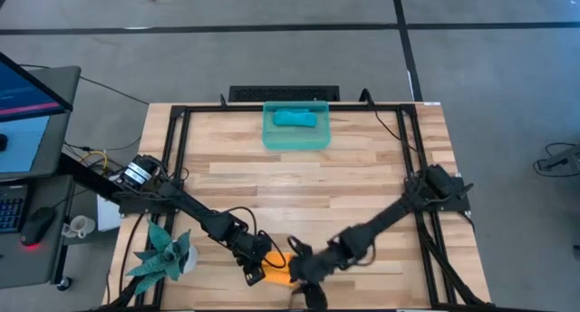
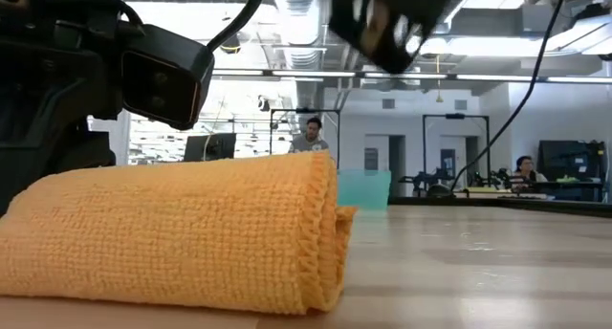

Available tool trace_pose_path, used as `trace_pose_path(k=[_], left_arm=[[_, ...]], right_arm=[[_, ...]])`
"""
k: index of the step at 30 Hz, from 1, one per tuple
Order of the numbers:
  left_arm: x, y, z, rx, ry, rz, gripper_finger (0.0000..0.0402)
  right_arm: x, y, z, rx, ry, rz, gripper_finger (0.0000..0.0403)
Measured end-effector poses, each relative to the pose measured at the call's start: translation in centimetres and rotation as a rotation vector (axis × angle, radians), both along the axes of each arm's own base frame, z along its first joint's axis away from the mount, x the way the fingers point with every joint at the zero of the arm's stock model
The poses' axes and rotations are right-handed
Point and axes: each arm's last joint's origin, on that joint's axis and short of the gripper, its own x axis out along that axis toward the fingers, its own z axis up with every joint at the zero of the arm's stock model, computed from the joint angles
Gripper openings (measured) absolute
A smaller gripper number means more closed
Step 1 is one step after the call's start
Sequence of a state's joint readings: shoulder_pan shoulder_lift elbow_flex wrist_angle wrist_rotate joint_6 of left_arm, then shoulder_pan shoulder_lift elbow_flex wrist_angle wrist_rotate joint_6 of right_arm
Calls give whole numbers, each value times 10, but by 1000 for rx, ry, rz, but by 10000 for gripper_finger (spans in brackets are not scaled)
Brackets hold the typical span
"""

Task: Roll microfiber towels into tight, uniform cylinder then place into a basket
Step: Roll the orange microfiber cloth

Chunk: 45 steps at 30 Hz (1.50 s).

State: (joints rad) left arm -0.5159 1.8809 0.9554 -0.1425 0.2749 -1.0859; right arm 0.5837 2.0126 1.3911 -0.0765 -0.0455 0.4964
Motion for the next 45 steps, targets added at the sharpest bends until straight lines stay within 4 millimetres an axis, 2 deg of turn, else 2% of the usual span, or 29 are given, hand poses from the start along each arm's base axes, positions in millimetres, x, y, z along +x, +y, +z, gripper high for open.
trace_pose_path(k=[3, 10, 29, 36, 41, 45], left_arm=[[0, 0, 0, 0, 0, 1, 22], [1, 1, 0, -11, 10, 27, 22], [12, 16, 0, -13, -35, 56, 22], [18, 25, 1, 9, -70, 61, 22], [20, 30, 1, 13, -79, 64, 22], [23, 34, 1, 14, -94, 66, 22]], right_arm=[[-4, 11, 3, -10, -72, 21, 172], [0, 7, 0, 7, -135, -47, 157], [-4, 1, -10, -74, -61, -104, 10], [-12, -6, -30, -74, -31, -174, 17], [-14, -9, -35, -71, -27, -197, 5], [-17, -17, -45, -65, 11, -231, 11]])
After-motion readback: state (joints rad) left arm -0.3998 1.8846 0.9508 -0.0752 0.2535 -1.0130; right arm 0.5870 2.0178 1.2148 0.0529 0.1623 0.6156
